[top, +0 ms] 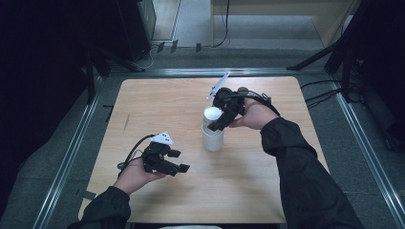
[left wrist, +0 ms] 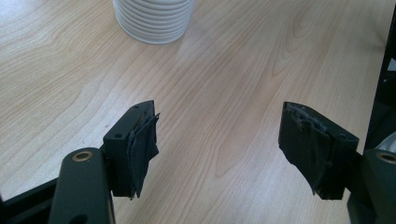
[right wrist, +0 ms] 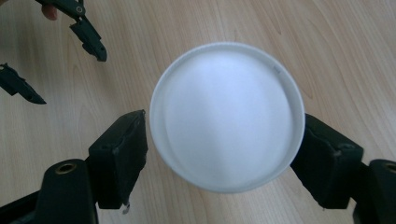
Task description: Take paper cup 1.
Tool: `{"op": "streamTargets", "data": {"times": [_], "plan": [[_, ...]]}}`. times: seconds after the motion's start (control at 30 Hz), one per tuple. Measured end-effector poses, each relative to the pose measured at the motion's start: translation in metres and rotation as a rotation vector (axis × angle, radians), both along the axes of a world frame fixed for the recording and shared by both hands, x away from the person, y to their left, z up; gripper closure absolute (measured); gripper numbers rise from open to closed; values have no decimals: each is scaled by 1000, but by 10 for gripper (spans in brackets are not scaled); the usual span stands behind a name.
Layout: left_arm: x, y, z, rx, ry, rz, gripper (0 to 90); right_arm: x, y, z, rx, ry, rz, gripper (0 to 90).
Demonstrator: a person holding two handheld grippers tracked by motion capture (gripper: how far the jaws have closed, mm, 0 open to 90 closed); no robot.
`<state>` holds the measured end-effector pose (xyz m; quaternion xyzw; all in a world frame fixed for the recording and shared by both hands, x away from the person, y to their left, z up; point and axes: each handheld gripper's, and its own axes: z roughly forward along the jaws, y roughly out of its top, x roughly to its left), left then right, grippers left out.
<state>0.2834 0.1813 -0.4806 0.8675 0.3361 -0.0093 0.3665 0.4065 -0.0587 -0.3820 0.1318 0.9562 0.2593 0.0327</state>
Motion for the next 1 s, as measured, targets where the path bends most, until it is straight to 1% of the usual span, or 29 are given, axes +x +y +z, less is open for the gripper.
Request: {"op": "streamTargets", "data": {"times": [0.1,0.17,0.23,0.37,0.43,0.53,0.67,0.8,0.83,0.87,0.93,1.0], "plan": [[0,0,0,-2,-1,1,280,2,4,4,-14,-9,10,233],[0,0,0,-3,0,0,280,2,7,7,-27,-3,11,234],[0,0,0,-1,0,-1,280,2,8,10,-40,-13,15,235],[0,1,1,2,0,-4,278,4,11,15,-67,-17,24,257],[0,1,1,1,0,2,273,4,12,17,-80,-15,23,271],[1,1,1,2,3,8,252,4,14,19,-99,-10,36,335],[1,1,2,-2,7,17,228,3,17,22,-134,-8,40,343],[1,2,3,-3,6,22,207,4,19,25,-159,-5,36,346],[1,2,3,-4,6,23,203,4,20,26,-168,2,29,347],[2,2,3,-3,5,25,199,4,20,28,-170,10,28,349],[2,2,3,-6,7,29,186,5,21,32,-165,10,31,349],[2,3,4,-8,7,26,184,5,21,34,-163,9,34,349]]}}
